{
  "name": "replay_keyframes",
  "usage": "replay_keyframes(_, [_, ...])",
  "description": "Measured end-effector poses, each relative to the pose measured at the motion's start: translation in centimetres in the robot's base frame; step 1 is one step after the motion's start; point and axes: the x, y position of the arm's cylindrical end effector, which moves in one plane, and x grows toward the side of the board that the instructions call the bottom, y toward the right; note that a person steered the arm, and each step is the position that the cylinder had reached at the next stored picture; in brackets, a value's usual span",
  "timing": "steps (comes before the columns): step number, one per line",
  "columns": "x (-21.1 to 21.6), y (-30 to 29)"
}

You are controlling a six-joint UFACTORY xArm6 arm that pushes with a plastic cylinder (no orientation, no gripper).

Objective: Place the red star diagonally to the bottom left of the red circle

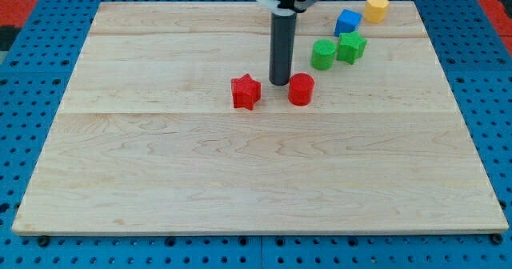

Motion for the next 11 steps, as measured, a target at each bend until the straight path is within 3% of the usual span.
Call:
replay_keyframes(3, [2.5,-4.5])
replay_keyframes(4, [4.8,-1.5])
replay_keyframes(6, [4.8,8.3])
replay_keyframes(7, [4.3,8.7])
replay_keyframes(9, [2.6,3.8])
replay_keyframes(11, [0.7,14.5])
